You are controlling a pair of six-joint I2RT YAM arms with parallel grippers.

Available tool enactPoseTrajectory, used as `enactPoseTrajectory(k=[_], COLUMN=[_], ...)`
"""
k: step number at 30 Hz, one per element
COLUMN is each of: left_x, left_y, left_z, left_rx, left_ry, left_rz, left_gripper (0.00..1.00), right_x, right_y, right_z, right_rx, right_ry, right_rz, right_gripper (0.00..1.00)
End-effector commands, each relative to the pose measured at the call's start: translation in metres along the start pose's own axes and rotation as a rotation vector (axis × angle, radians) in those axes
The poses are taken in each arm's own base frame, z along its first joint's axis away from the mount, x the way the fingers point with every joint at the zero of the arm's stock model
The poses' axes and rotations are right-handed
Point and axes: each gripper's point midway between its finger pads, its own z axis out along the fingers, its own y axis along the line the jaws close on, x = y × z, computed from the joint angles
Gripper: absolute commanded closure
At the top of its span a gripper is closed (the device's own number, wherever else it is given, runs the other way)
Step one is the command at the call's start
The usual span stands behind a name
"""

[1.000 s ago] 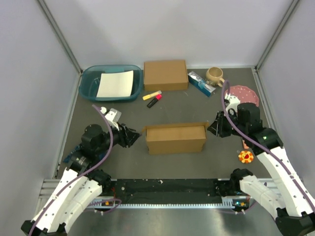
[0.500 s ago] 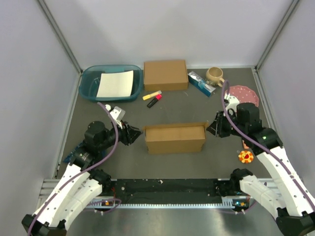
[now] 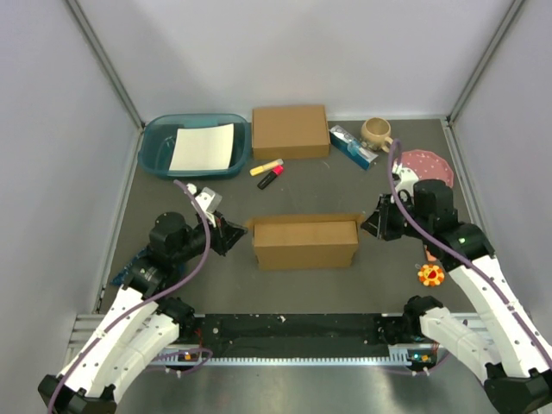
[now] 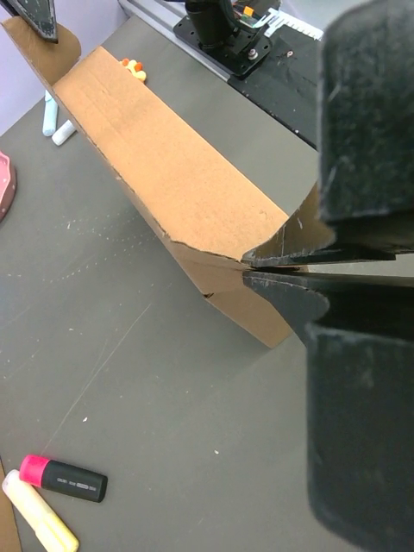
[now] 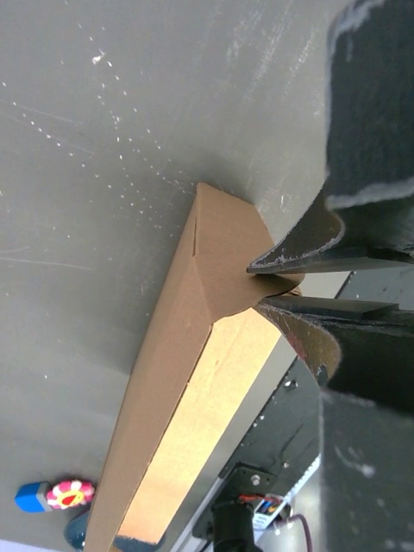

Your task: Fold the paper box

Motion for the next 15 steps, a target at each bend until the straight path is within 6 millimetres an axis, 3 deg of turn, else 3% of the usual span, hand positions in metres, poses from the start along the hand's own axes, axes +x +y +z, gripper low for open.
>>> enactPoseTrajectory(k=[1,2,7,15], left_x=[-0.007,-0.007,-0.007,-0.005], left_y=[-0.002,-0.003,0.000,0.006], left_z=[0.002,0.003,0.006,0.007], left_rx=[0.007,0.012,0.002,-0.027], left_ry=[-0.027,-0.028,-0.030,-0.030], left_rz=[-0.004,-0.011,-0.027,-0.026], left_gripper=[0.96,1.00,1.00,1.00], right_x=[-0.008,-0.008,-0.009,-0.010], right_y=[0.010,0.011,0.020,0.029], right_z=[0.002,0.003,0.002,0.003], right_rx=[-0.035,-0.036,-0.062,-0.092], right_ry=[-0.022,-0.018,-0.011,0.009], right_rz=[0.027,0.040,0.122,0.214], right_gripper=[0.88,0.89,1.00,1.00])
